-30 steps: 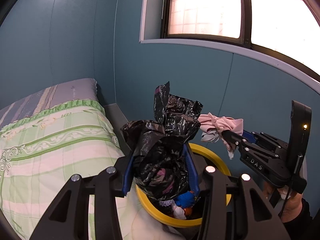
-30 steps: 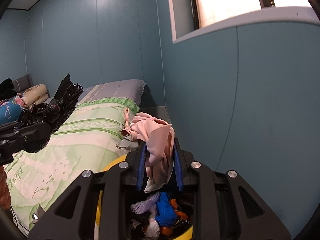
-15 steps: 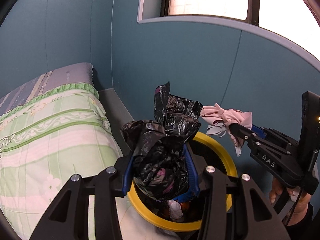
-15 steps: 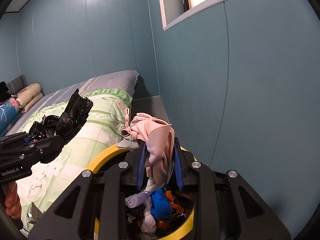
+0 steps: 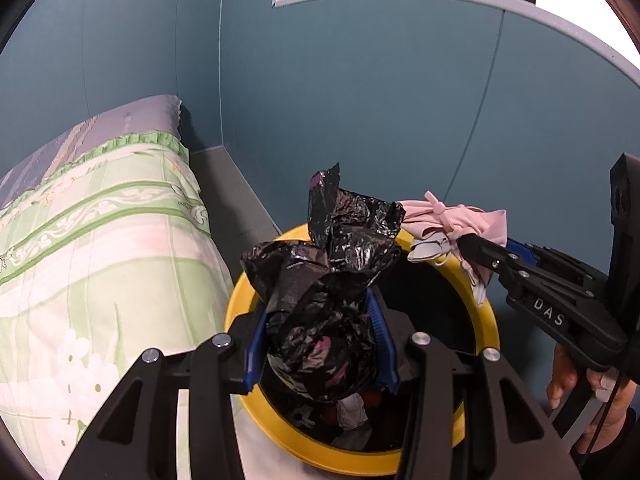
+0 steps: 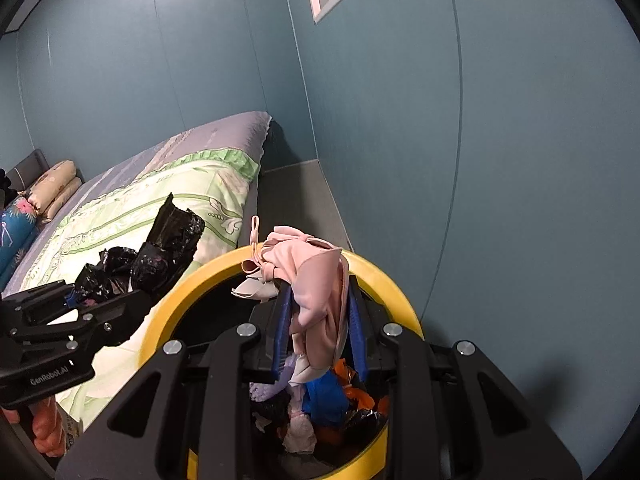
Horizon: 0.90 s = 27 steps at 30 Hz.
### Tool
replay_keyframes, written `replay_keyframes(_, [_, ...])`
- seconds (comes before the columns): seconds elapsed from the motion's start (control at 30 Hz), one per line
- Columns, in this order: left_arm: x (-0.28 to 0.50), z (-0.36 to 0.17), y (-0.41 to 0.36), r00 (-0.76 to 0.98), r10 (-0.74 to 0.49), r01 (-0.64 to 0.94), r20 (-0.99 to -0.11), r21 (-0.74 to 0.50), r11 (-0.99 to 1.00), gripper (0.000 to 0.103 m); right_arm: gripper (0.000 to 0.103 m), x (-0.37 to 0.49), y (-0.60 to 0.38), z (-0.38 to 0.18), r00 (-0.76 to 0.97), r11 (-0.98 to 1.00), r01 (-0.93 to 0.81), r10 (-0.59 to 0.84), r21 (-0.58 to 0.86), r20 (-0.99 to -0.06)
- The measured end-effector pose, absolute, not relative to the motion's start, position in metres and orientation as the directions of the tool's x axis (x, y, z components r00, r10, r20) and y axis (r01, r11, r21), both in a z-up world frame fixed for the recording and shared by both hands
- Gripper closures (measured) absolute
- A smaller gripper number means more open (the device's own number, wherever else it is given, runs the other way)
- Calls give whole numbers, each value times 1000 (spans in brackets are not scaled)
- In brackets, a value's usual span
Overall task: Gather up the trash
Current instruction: 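Open both tools to drop the black bag and pink cloth into the bin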
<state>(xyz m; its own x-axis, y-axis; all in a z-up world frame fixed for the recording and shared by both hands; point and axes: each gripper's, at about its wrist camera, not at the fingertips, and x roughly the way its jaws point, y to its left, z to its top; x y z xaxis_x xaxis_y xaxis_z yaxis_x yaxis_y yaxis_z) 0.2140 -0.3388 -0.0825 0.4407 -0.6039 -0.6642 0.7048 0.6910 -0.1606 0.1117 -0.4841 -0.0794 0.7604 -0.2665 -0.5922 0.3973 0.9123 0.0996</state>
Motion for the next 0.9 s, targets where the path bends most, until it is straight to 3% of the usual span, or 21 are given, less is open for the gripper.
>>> replay_keyframes(0.43, [232, -110, -347, 386, -598, 688, -703, -212, 694, 59, 76, 130, -492, -86, 745, 911, 400, -260, 100, -614])
replay_keyframes(0.67, [237, -114, -343, 389, -600, 664, -699, -238, 709, 38, 65, 128, -494, -87, 750, 907, 406, -264, 108, -606])
replay_keyframes(0.9, [243, -110, -333, 404, -601, 640, -690, -256, 725, 34, 65, 123, -492, -80, 757, 904, 415, -279, 104, -591])
